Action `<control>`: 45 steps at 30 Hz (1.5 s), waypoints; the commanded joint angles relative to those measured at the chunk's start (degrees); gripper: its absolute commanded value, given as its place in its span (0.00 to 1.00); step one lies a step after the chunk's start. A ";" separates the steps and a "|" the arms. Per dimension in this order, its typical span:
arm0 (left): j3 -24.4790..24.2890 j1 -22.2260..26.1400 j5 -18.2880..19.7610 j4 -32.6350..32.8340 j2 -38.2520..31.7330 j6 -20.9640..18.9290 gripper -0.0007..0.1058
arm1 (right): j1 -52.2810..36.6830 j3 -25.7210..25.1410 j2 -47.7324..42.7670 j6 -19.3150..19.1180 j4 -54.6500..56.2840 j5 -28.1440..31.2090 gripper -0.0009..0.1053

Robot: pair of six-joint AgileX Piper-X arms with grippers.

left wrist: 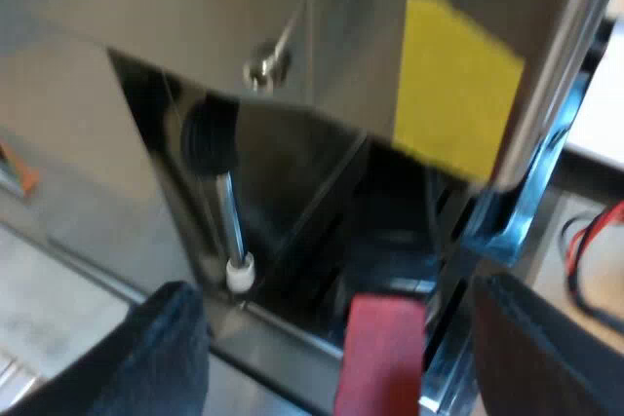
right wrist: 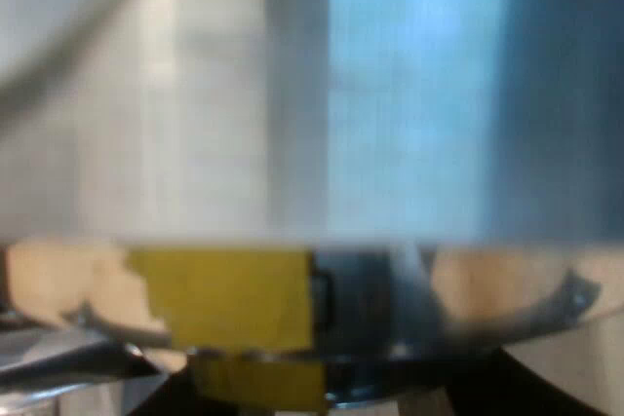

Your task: Put the handle in the coffee machine

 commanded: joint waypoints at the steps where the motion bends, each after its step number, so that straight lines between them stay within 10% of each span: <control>1: -2.35 0.23 1.95 2.83 -0.59 -0.58 0.49 | 0.31 -1.31 -1.25 -0.95 -5.96 -1.23 0.31; 6: -5.56 0.02 -8.88 3.07 -0.59 -1.12 0.01 | 0.31 -1.31 -1.25 -0.95 -6.07 -1.23 0.31; 23: -10.49 -10.43 -31.99 2.62 6.32 -2.23 0.01 | 0.31 -1.31 -1.25 -1.38 -6.07 -1.23 0.31; 43: -10.49 -11.13 -30.79 12.45 7.35 -1.53 0.01 | 0.31 -1.31 -1.25 -1.38 -6.07 -1.23 0.31; 45: -10.49 -11.13 -25.36 15.84 7.35 -1.63 0.01 | 0.31 -1.31 -1.25 -1.38 -6.07 -1.23 0.31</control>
